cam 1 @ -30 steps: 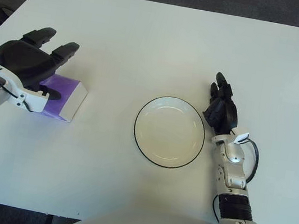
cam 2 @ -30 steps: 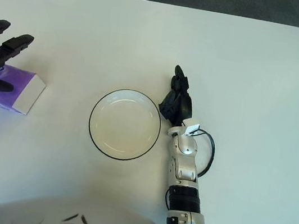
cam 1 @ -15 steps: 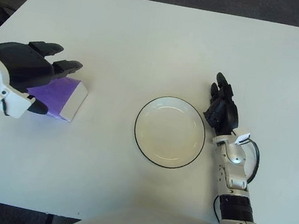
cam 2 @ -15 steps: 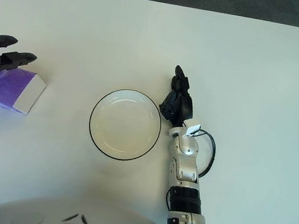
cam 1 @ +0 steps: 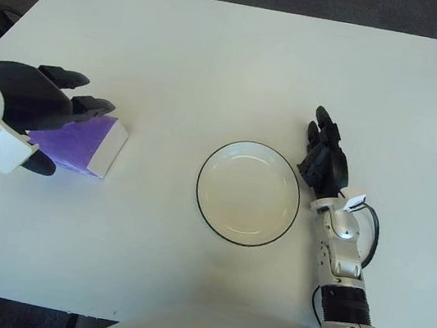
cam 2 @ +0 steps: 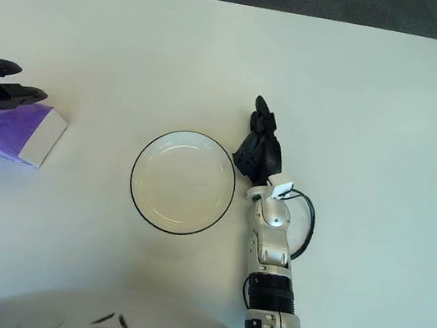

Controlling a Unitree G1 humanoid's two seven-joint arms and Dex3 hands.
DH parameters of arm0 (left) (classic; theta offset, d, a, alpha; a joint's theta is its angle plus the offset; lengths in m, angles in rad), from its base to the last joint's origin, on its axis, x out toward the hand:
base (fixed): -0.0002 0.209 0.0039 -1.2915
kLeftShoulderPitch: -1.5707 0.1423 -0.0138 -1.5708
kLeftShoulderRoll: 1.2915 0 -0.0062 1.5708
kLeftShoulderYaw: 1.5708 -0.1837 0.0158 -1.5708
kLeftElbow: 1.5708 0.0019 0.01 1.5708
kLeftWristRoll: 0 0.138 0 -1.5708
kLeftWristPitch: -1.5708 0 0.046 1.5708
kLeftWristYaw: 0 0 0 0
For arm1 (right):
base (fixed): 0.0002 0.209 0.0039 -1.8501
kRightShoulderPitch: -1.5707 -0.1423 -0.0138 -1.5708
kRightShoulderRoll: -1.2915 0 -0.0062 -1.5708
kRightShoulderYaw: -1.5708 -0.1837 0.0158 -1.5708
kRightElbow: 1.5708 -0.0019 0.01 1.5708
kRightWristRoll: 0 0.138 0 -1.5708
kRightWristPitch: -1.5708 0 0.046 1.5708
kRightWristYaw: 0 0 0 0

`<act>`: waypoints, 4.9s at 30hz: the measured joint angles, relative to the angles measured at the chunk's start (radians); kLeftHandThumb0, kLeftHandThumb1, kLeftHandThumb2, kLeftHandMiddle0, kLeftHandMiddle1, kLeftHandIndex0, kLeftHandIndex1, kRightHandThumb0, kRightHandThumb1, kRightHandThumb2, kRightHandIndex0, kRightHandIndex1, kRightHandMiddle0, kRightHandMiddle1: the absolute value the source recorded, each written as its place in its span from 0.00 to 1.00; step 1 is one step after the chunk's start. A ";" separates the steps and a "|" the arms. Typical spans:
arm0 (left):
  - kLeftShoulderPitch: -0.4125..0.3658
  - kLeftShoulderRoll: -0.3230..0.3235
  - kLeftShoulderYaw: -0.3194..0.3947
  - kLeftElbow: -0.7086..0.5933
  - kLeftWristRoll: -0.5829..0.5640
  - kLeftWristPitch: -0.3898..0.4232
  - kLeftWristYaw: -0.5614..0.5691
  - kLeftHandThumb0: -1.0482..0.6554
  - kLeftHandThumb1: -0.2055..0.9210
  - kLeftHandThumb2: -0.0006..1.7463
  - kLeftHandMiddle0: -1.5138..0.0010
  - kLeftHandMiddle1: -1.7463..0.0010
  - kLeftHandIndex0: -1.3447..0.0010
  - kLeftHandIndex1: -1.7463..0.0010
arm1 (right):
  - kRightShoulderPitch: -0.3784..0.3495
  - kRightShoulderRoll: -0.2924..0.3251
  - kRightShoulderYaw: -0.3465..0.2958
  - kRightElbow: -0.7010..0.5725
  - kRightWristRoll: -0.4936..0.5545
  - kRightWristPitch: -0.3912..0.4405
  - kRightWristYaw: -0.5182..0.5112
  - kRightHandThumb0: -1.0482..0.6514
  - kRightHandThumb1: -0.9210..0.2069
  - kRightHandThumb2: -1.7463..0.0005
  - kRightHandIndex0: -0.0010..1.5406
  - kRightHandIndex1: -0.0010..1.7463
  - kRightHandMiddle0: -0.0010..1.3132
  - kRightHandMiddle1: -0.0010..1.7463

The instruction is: Put the tissue paper into the plate.

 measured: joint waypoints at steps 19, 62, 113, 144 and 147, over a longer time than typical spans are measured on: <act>-0.003 0.004 -0.044 0.045 0.064 -0.014 0.047 0.00 1.00 0.28 1.00 1.00 1.00 0.82 | 0.000 -0.006 0.004 0.000 0.000 0.000 0.008 0.12 0.00 0.37 0.09 0.02 0.00 0.15; -0.165 -0.094 -0.399 0.241 0.252 0.044 0.317 0.00 1.00 0.30 1.00 1.00 1.00 0.85 | 0.033 -0.005 0.010 -0.042 -0.001 0.015 -0.005 0.11 0.00 0.38 0.10 0.02 0.00 0.16; -0.282 -0.140 -0.620 0.485 0.445 0.094 0.577 0.00 1.00 0.22 1.00 1.00 1.00 1.00 | 0.060 -0.016 0.003 -0.061 0.001 0.027 0.006 0.12 0.00 0.39 0.11 0.02 0.00 0.18; -0.324 -0.161 -0.662 0.658 0.417 0.006 0.794 0.32 0.64 0.51 0.69 0.42 0.65 0.10 | 0.063 -0.018 -0.004 -0.061 0.001 0.030 0.017 0.12 0.00 0.38 0.12 0.02 0.00 0.18; -0.329 -0.182 -0.667 0.702 0.418 -0.003 0.876 0.44 0.57 0.60 0.62 0.31 0.62 0.05 | 0.064 -0.018 -0.004 -0.061 0.001 0.030 0.016 0.12 0.00 0.39 0.13 0.02 0.00 0.18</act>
